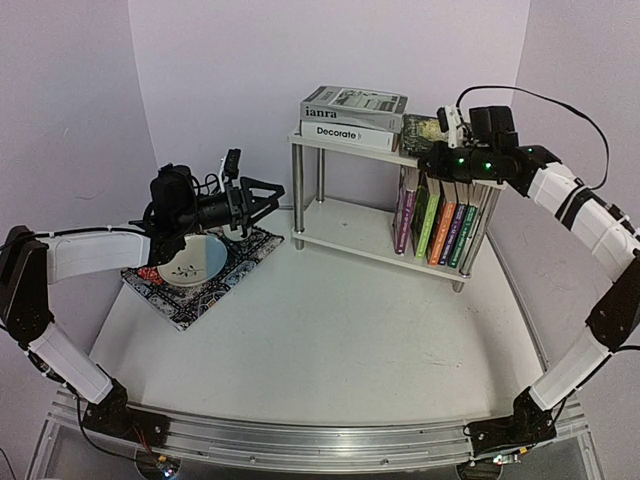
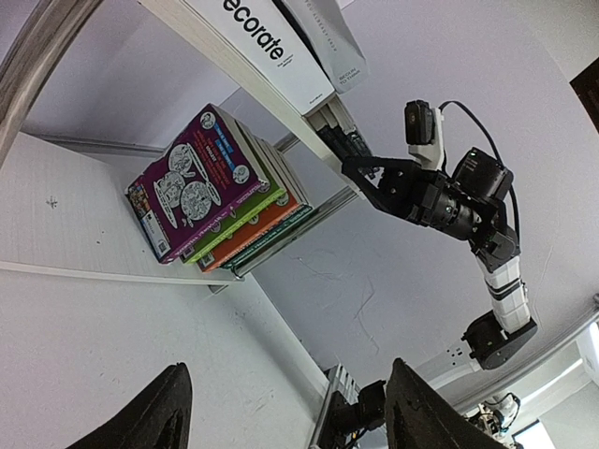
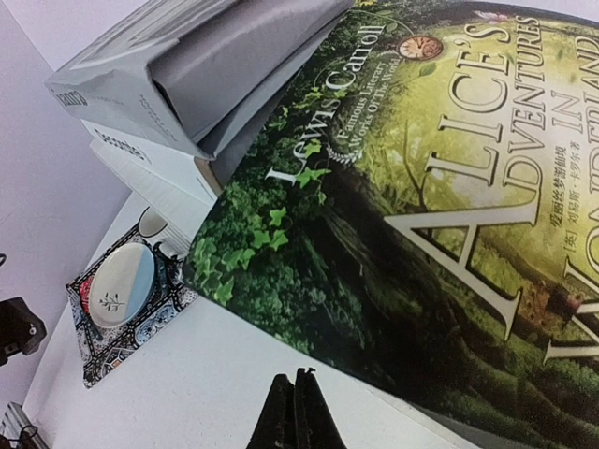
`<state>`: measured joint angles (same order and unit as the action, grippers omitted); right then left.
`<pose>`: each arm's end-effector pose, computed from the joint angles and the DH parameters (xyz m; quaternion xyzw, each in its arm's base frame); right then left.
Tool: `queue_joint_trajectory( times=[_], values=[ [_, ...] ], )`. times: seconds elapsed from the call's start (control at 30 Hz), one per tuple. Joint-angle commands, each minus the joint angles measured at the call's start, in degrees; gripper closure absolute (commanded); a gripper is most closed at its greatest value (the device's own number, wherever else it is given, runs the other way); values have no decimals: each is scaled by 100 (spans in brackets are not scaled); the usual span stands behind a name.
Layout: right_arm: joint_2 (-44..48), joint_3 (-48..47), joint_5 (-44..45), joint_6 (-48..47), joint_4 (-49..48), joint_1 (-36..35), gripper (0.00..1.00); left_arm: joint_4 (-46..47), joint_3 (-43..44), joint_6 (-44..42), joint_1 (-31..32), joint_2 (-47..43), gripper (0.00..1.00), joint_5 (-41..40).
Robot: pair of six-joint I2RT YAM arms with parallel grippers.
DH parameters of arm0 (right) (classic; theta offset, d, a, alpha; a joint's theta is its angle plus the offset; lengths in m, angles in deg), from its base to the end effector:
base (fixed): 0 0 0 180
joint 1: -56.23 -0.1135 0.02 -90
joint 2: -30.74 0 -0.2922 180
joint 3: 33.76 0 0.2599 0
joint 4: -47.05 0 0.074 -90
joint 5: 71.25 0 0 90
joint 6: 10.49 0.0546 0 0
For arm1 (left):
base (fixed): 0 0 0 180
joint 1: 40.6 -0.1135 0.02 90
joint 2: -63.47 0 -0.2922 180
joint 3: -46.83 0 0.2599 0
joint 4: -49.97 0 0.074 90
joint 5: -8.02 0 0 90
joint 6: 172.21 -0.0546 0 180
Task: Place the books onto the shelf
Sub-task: Adjust the book at the book pile on the shelf.
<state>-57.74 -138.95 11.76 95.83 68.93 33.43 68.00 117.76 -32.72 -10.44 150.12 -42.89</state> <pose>0.3559 0.1568 0.4688 -0.0827 0.7334 0.2678 0.6193 0.3021 -0.2154 0.3395 0.1283 0.6840 -0.6133 0.3736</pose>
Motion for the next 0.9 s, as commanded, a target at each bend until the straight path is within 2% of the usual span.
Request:
queue_joint_trajectory(
  times=[0.0,0.5,0.87],
  values=[
    [-145,-302,343,-42,-394,-26,100,14,6,-13,-54,-141,28,110],
    [-631,-800,645,-153,-538,-26,100,-10,-2,16,-82,-78,28,148],
    [-332,-616,983,-506,-427,79,100,-27,-41,24,-125,-93,28,176]
  ],
)
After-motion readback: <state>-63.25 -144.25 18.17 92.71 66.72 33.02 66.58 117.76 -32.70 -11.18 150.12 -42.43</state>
